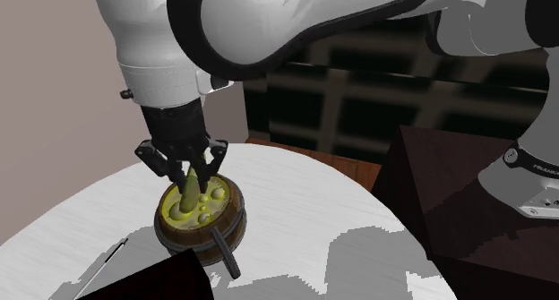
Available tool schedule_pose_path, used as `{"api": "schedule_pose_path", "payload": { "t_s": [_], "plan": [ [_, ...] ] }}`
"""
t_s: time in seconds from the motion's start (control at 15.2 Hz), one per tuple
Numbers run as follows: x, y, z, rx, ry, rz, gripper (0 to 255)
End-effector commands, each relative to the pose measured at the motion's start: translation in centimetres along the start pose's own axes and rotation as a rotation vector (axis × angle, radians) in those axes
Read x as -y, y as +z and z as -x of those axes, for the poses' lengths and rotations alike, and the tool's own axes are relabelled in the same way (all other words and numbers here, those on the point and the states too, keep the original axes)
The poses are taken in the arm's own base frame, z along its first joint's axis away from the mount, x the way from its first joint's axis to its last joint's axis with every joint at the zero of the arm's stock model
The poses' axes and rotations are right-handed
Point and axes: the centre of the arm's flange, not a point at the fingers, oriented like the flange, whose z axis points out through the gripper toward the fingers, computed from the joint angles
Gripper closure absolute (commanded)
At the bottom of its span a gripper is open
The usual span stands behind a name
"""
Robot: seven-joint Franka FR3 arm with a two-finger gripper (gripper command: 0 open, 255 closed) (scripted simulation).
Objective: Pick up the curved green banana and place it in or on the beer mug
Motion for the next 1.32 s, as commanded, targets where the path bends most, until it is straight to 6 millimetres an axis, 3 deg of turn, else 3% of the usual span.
{"api": "schedule_pose_path", "payload": {
  "t_s": [0.0, 0.53, 1.06, 1.12, 1.25],
  "plan": [
    [0.0, 1.1, -0.1, 0.0, 0.0, 0.0, 255],
    [-0.1, 5.1, -0.5, 0.0, 0.0, 0.0, 255],
    [-0.1, 5.1, -0.5, 0.0, 0.0, 0.0, 255],
    [-0.1, 5.1, -0.5, 0.0, 0.0, 0.0, 0],
    [-0.1, 5.1, -0.5, 0.0, 0.0, 0.0, 0]
  ]
}}
